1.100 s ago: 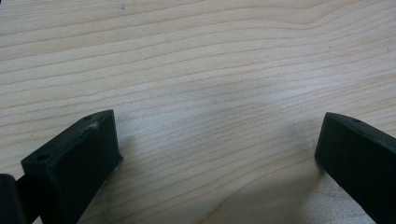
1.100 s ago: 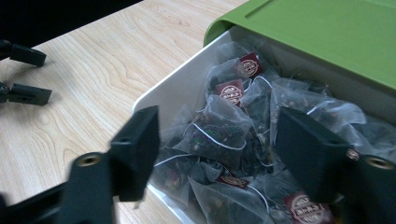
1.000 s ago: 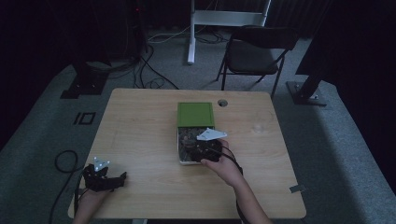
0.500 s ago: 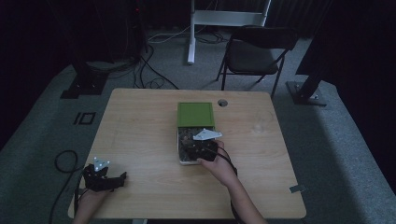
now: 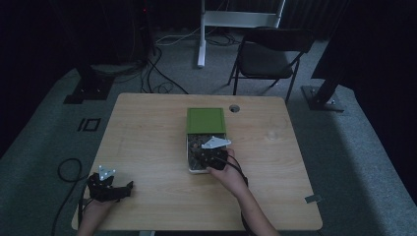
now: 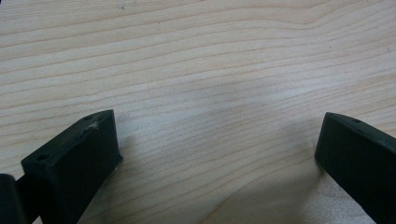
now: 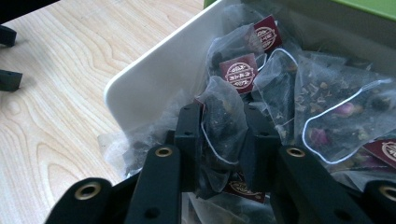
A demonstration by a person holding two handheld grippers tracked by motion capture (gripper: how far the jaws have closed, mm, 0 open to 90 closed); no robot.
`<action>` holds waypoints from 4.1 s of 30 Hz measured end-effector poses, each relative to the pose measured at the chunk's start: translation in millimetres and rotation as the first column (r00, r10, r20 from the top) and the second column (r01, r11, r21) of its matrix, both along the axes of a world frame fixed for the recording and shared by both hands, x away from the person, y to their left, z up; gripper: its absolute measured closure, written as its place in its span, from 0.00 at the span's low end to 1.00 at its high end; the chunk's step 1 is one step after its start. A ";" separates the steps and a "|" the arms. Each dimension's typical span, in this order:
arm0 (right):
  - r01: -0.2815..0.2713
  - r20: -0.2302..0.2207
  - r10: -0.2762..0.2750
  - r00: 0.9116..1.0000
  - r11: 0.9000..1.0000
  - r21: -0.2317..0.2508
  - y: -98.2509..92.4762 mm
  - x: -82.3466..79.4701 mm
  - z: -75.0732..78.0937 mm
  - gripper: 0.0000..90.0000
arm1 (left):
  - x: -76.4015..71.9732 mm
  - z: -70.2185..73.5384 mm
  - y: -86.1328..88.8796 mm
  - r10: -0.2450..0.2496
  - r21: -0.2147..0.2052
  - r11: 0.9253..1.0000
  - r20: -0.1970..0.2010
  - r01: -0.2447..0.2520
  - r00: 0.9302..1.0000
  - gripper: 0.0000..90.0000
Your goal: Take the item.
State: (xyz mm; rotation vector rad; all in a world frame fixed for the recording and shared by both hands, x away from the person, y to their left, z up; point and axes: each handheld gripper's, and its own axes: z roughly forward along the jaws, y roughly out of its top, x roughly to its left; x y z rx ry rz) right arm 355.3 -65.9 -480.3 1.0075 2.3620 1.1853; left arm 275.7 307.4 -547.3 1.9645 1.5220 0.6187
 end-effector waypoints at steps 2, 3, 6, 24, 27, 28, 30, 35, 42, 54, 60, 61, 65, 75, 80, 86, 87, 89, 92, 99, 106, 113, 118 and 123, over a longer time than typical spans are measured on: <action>0.003 -0.006 -0.003 1.000 1.000 0.003 -0.3 0.1 0.5 0.81 | 0.0 0.0 0.0 0.000 0.000 1.000 0.000 0.000 1.000 0.00; 0.000 -0.006 0.000 1.000 1.000 0.005 -0.2 -0.1 0.9 0.81 | 0.0 0.0 0.0 0.000 0.000 1.000 0.000 0.000 1.000 0.00; -0.007 0.008 0.007 1.000 1.000 0.003 -1.1 -0.9 3.3 0.82 | 0.0 0.0 0.0 0.000 0.000 1.000 0.000 0.000 1.000 0.00; -0.005 0.041 0.002 0.999 0.997 0.074 -18.7 -6.2 29.5 0.82 | 0.0 0.0 0.0 0.000 0.000 1.000 0.000 0.000 1.000 0.00; -0.004 0.049 0.000 0.999 0.996 0.084 -22.0 -6.5 34.1 0.82 | 0.0 0.0 0.0 0.000 0.000 1.000 0.000 0.000 1.000 0.00; -0.005 0.048 0.001 0.999 0.996 0.085 -23.1 -6.6 35.6 0.82 | 0.0 0.0 0.0 0.000 0.000 1.000 0.000 0.000 1.000 0.00; -0.003 0.057 -0.001 0.998 0.996 0.086 -25.5 -6.6 38.5 0.82 | 0.0 0.0 0.0 0.000 0.000 1.000 0.000 0.000 1.000 0.00; -0.001 0.068 -0.006 0.998 0.995 0.100 -31.6 -7.5 46.3 0.83 | 0.0 0.0 0.0 0.000 0.000 1.000 0.000 0.000 1.000 0.00; 0.010 0.071 -0.018 0.997 0.993 0.117 -42.1 -7.7 53.5 0.83 | 0.0 0.0 0.0 0.000 0.000 1.000 0.001 0.000 1.000 0.00; 0.046 0.086 -0.057 0.995 0.990 0.133 -67.8 -5.9 62.0 0.83 | 0.0 0.0 0.0 0.000 0.000 1.000 0.001 0.000 1.000 0.00; 0.075 0.107 -0.089 0.990 0.989 0.129 -83.1 -4.4 68.7 0.83 | 0.0 -0.1 0.0 0.000 0.000 1.000 0.001 0.000 1.000 0.00; 0.079 0.110 -0.093 0.990 0.989 0.125 -85.9 -3.8 69.9 0.83 | 0.0 0.0 0.0 0.000 0.000 1.000 0.001 0.000 1.000 0.00; 0.105 0.111 -0.121 0.986 0.985 0.139 -97.7 -1.8 73.1 0.83 | 0.0 -0.1 0.0 0.000 0.000 1.000 0.001 0.000 1.000 0.00; 0.155 0.128 -0.175 0.976 0.976 0.151 -120.0 2.3 76.6 0.83 | 0.0 0.0 0.0 0.000 0.000 1.000 0.000 0.000 1.000 0.00; 0.191 0.137 -0.213 0.967 0.969 0.157 -132.4 4.4 78.4 0.83 | 0.0 0.0 0.0 0.000 0.000 1.000 0.000 0.000 1.000 0.00; 0.227 0.144 -0.249 0.958 0.962 0.153 -147.2 7.3 77.8 0.83 | 0.0 0.1 0.1 -0.001 0.001 1.000 -0.001 0.001 1.000 0.00; 0.236 0.146 -0.258 0.955 0.960 0.152 -150.0 7.9 77.6 0.83 | 0.0 0.0 0.0 0.000 0.000 1.000 0.000 0.000 1.000 0.00; 0.250 0.146 -0.270 0.952 0.958 0.144 -154.9 8.9 77.0 0.83 | 0.0 0.0 0.0 0.000 0.000 1.000 0.000 0.000 1.000 0.00; 0.265 0.144 -0.286 0.947 0.953 0.146 -161.8 10.0 76.4 0.83 | 0.0 0.0 0.0 0.000 0.000 1.000 0.000 0.000 1.000 0.00; 0.307 0.146 -0.329 0.933 0.939 0.153 -177.4 14.1 75.3 0.83 | 0.0 0.1 0.2 -0.001 0.002 1.000 -0.001 0.001 1.000 0.00; 0.352 0.150 -0.373 0.915 0.924 0.151 -193.0 22.0 76.5 0.83 | 0.0 0.0 0.1 -0.001 0.001 1.000 -0.001 0.001 1.000 0.00; 0.391 0.155 -0.414 0.897 0.907 0.155 -205.3 29.2 79.2 0.83 | 0.0 0.0 0.0 0.000 0.000 1.000 0.000 0.000 1.000 0.00; 0.417 0.154 -0.441 0.884 0.894 0.162 -213.8 34.5 79.7 0.83 | 0.0 0.0 0.0 0.000 -0.001 1.000 0.000 0.000 1.000 0.00; 0.444 0.152 -0.466 0.871 0.882 0.161 -221.7 40.4 79.4 0.83 | 0.0 0.0 -0.1 0.000 -0.001 1.000 0.000 0.000 1.000 0.00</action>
